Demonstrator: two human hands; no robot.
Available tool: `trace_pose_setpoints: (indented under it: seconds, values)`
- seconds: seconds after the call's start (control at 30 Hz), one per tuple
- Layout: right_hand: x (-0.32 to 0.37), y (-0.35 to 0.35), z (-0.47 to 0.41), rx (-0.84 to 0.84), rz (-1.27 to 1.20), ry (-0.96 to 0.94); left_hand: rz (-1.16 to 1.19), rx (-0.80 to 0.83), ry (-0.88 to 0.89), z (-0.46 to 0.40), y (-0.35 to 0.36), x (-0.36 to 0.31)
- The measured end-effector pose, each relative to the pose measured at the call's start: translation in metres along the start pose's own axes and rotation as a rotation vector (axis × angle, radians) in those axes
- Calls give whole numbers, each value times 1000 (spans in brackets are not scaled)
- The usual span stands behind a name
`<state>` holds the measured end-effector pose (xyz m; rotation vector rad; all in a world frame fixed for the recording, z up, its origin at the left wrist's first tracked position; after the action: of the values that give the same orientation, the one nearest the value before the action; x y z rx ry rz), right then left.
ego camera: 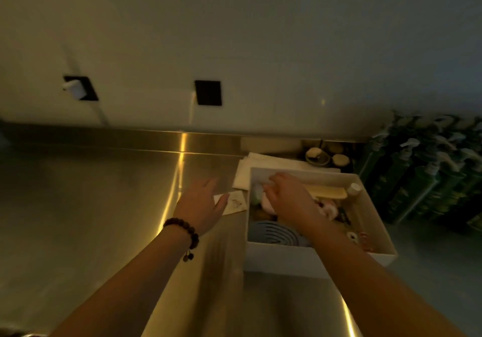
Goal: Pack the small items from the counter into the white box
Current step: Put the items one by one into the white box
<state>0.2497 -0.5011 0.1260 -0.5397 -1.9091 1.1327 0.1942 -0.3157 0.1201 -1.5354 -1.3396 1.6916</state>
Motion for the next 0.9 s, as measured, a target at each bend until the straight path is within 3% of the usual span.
trace_pose_setpoints:
  seconds: [0.2,0.5,0.73,0.9]
  values:
    - [64,80,-44,17,-2,-56,-33,-1,-37,-24,-8,84]
    - [20,199,-57,209,158,350,-154,190,101,-69,42,160]
    - [-5,226,-51,249,312,504,-150,322,165,-82,78,173]
    - [-3,225,-63,297,459,455,-113,305,195,-91,80,171]
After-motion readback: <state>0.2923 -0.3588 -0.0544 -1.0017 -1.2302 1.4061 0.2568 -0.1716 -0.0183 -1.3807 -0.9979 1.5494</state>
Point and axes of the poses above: each hand's wrist, its own z-axis away from the middle knuckle, its own y-axis out of the palm, x = y × z, the point moved 10 cm from there along -z, towards the middle knuckle, and after that the axes turned 13 degrees about -y, right-handed, at the moved point
